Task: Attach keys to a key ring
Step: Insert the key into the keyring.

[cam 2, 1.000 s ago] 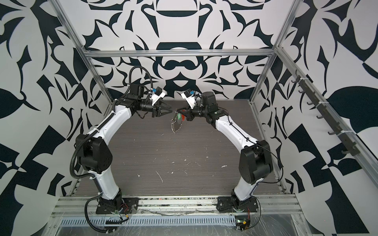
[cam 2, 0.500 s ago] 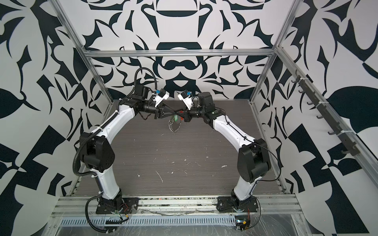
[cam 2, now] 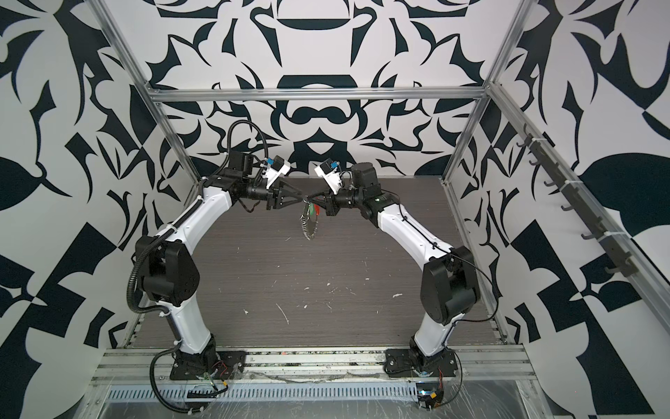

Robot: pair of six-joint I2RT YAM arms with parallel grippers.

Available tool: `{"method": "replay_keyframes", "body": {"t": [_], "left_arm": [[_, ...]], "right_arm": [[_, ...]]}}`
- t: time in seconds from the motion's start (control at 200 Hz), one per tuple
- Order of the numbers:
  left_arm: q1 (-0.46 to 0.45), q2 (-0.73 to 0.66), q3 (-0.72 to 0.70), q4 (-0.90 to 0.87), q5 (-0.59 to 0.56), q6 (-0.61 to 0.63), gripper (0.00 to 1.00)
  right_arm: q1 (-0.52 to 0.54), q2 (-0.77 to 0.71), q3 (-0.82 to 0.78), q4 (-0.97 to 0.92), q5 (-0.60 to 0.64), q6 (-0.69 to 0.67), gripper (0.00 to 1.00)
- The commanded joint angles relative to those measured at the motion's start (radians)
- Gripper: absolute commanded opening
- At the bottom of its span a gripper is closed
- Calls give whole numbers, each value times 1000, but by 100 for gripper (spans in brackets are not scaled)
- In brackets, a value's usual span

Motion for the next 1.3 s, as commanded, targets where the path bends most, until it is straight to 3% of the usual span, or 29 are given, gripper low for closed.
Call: {"method": "replay_keyframes", "body": {"t": [0.0, 0.31, 0.735, 0.965, 1.045, 1.1, 1.295], "left_arm": [[-8, -3, 10, 21, 67, -39, 38], [-22, 7, 13, 20, 84, -49, 37], [-23, 36, 48, 0, 106, -65, 0], [-24, 25, 35, 3, 155, -69, 0], [-23, -2, -12, 105, 153, -137, 0], [-22, -28, -68, 227, 149, -212, 0], [-22, -98, -288, 810, 126, -584, 0]], "right_arm": [[9, -9, 71, 41, -32, 9, 0], [11, -1, 89, 33, -28, 6, 0], [14, 2, 96, 32, -30, 6, 0], [14, -20, 70, 61, 23, 40, 0], [-3, -49, 32, 102, 50, 83, 0], [-30, -71, -15, 176, 45, 144, 10], [-150, -70, -169, 687, -99, 613, 28]]}}
